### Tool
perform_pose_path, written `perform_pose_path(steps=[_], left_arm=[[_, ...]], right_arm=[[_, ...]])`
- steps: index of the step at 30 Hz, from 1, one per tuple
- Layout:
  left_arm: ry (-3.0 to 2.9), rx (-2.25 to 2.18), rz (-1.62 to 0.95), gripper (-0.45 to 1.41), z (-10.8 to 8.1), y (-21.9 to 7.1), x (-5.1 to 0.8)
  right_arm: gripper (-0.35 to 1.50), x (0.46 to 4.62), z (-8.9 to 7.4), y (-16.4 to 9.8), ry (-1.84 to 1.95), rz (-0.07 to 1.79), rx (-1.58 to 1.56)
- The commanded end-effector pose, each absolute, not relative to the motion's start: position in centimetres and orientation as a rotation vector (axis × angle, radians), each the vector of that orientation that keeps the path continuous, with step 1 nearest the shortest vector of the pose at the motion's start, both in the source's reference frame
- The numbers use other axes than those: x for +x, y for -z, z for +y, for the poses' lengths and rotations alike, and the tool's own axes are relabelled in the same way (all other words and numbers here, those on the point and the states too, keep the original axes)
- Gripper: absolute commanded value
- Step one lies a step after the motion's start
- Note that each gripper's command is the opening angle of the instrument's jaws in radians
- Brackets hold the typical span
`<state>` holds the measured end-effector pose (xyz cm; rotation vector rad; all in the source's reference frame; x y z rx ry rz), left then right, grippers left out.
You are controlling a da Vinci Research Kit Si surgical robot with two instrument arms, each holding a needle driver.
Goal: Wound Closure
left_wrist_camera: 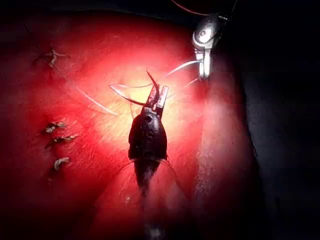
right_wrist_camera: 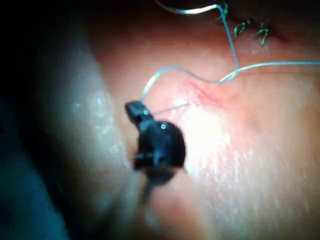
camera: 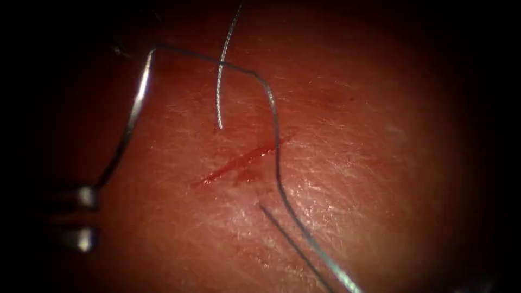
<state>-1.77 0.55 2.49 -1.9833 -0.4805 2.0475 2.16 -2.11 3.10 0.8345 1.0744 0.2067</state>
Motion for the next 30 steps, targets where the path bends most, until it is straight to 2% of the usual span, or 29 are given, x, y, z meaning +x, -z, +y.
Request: perform_pose_path(steps=[1,9,10,11,12,13,14,17,24,30], left_arm=[[-2.045,-1.985,-0.487,-0.45,0.49,-2.55,-1.83],[-2.044,-2.000,-0.504,-0.45,0.49,-2.55,-1.82],[-2.044,-2.001,-0.505,-0.45,0.49,-2.55,-1.82],[-2.048,-2.006,-0.502,-0.45,0.50,-2.55,-1.81],[-2.047,-2.008,-0.505,-0.45,0.50,-2.55,-1.80],[-2.048,-2.006,-0.502,-0.45,0.50,-2.55,-1.78],[-2.048,-2.004,-0.501,-0.45,0.51,-2.55,-1.75],[-2.050,-2.001,-0.493,-0.45,0.56,-2.55,-1.63],[-2.045,-1.991,-0.485,-0.45,0.67,-2.47,-1.31],[-2.038,-1.995,-0.475,-0.45,0.70,-2.44,-1.21]], right_arm=[[-0.35,2.17,-2.26,-3.06,-0.197,1.077,0.850],[-0.35,2.19,-2.31,-2.98,-0.181,1.136,0.870],[0.07,2.23,-2.27,-3.02,-0.201,1.142,0.829],[0.41,2.25,-2.25,-3.04,-0.211,1.150,0.799],[1.03,2.28,-2.20,-3.09,-0.233,1.160,0.737],[1.21,2.31,-2.16,-3.12,-0.260,1.161,0.697],[1.28,2.32,-2.10,-3.17,-0.288,1.170,0.654],[1.36,2.29,-1.95,-3.29,-0.309,1.176,0.602],[1.34,2.22,-1.71,-3.59,-0.298,1.177,0.510],[1.34,2.39,-1.64,-3.93,-0.316,1.167,0.448]])
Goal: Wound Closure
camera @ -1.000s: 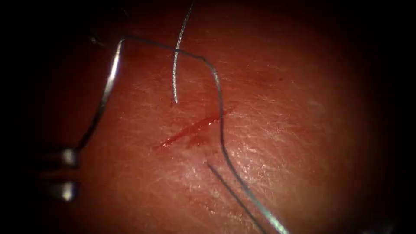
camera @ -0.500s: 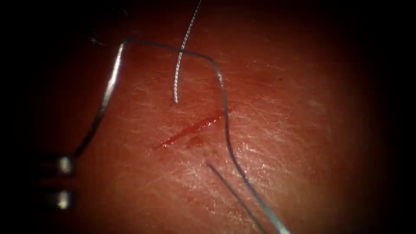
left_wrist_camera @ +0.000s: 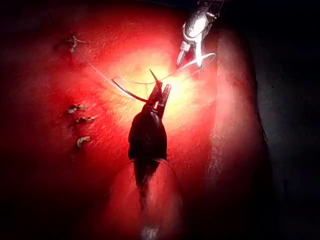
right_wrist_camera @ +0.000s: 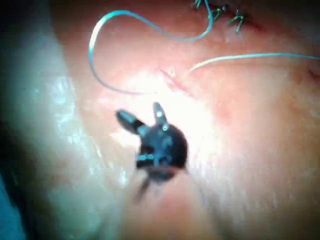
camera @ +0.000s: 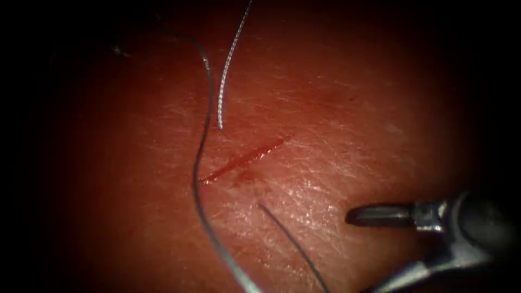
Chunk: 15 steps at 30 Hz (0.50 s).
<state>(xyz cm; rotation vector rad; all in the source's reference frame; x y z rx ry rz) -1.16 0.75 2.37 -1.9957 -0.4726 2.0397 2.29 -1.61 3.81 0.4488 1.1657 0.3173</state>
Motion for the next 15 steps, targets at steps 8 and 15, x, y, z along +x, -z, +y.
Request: perform_pose_path(steps=[8,15], left_arm=[[-2.040,-1.995,-0.471,-0.45,0.67,-2.45,-1.22],[-2.043,-1.996,-0.467,-0.45,0.65,-2.50,-1.22]], right_arm=[[1.21,2.72,-1.67,-4.25,-0.228,1.208,0.408],[1.19,3.02,-1.61,-4.32,-0.188,1.252,0.340]])
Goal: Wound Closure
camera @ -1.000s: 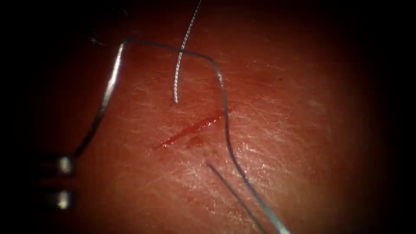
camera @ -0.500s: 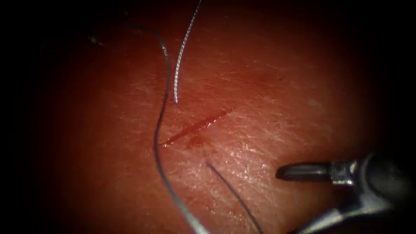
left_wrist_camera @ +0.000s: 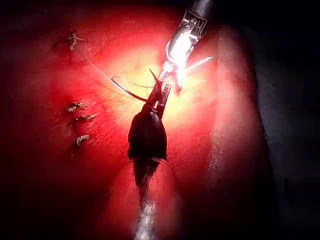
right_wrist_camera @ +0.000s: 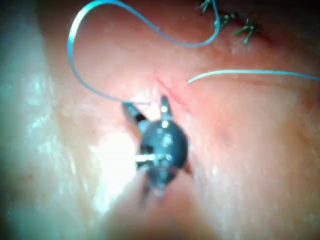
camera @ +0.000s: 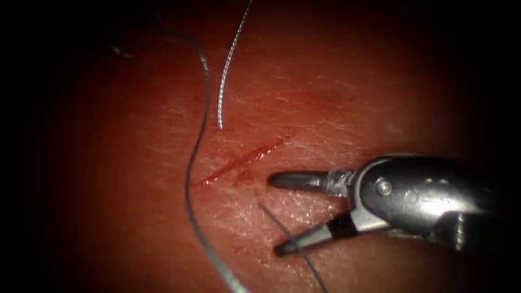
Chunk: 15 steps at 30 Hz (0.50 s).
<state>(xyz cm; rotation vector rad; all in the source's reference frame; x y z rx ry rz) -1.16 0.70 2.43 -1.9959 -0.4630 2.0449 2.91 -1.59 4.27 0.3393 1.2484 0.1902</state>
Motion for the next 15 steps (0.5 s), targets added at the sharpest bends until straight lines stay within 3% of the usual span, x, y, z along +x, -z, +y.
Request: perform_pose_path(steps=[1,2,3,4,5,15], left_arm=[[-2.043,-1.996,-0.467,-0.45,0.65,-2.50,-1.22],[-2.044,-1.996,-0.466,-0.45,0.64,-2.51,-1.22],[-2.044,-1.996,-0.465,-0.45,0.64,-2.51,-1.22],[-2.044,-1.996,-0.465,-0.45,0.64,-2.51,-1.22],[-2.044,-1.996,-0.464,-0.45,0.63,-2.51,-1.23],[-2.046,-1.993,-0.456,-0.45,0.61,-2.53,-1.28]], right_arm=[[1.18,3.07,-1.61,-4.33,-0.178,1.253,0.333],[1.11,3.13,-1.61,-4.35,-0.170,1.254,0.331],[0.46,3.16,-1.63,-4.38,-0.128,1.269,0.380],[0.46,3.16,-1.63,-4.38,-0.128,1.269,0.380],[-0.35,3.16,-1.68,-4.42,-0.084,1.263,0.422],[-0.35,3.01,-1.82,-4.41,0.029,1.214,0.498]])
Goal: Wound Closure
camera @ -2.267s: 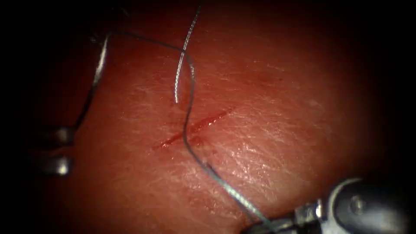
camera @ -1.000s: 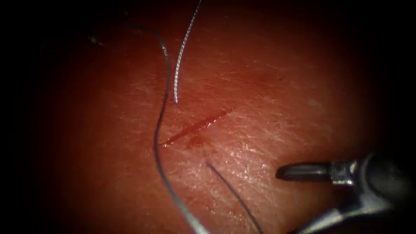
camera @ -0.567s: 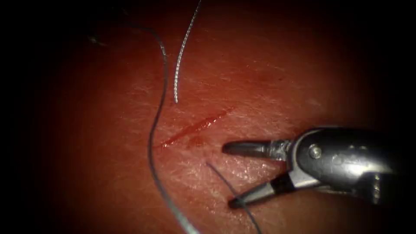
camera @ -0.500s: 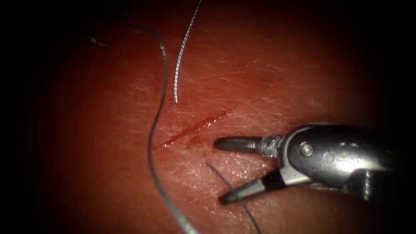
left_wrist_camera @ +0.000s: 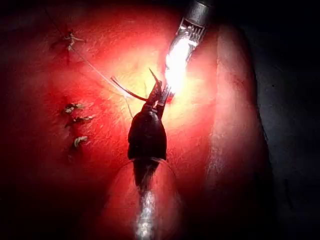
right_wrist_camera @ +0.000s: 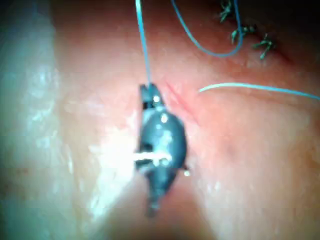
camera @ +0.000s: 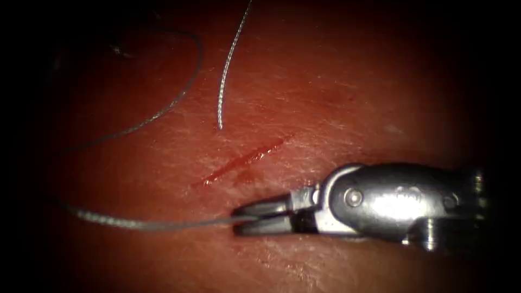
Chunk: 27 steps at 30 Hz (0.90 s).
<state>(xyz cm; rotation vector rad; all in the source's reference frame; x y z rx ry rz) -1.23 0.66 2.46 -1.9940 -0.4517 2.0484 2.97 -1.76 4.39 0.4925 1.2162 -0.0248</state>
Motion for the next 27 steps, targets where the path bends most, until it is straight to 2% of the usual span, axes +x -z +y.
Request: perform_pose_path(steps=[1,9,20,27], left_arm=[[-2.047,-1.993,-0.455,-0.45,0.6,-2.5,-1.28],[-2.048,-1.995,-0.456,-0.45,0.6,-2.5,-1.29],[-2.055,-1.996,-0.444,-0.45,0.6,-2.7,-1.27],[-2.075,-1.972,-0.409,-0.45,0.6,-2.8,-1.25]], right_arm=[[-0.35,3.00,-1.8,-4.4,0.038,1.204,0.505],[-0.35,2.95,-2.1,-4.1,0.066,1.164,0.556],[-0.35,2.57,-2.5,-3.7,0.082,1.135,0.650],[-0.35,2.51,-2.7,-3.3,0.095,1.145,0.697]])
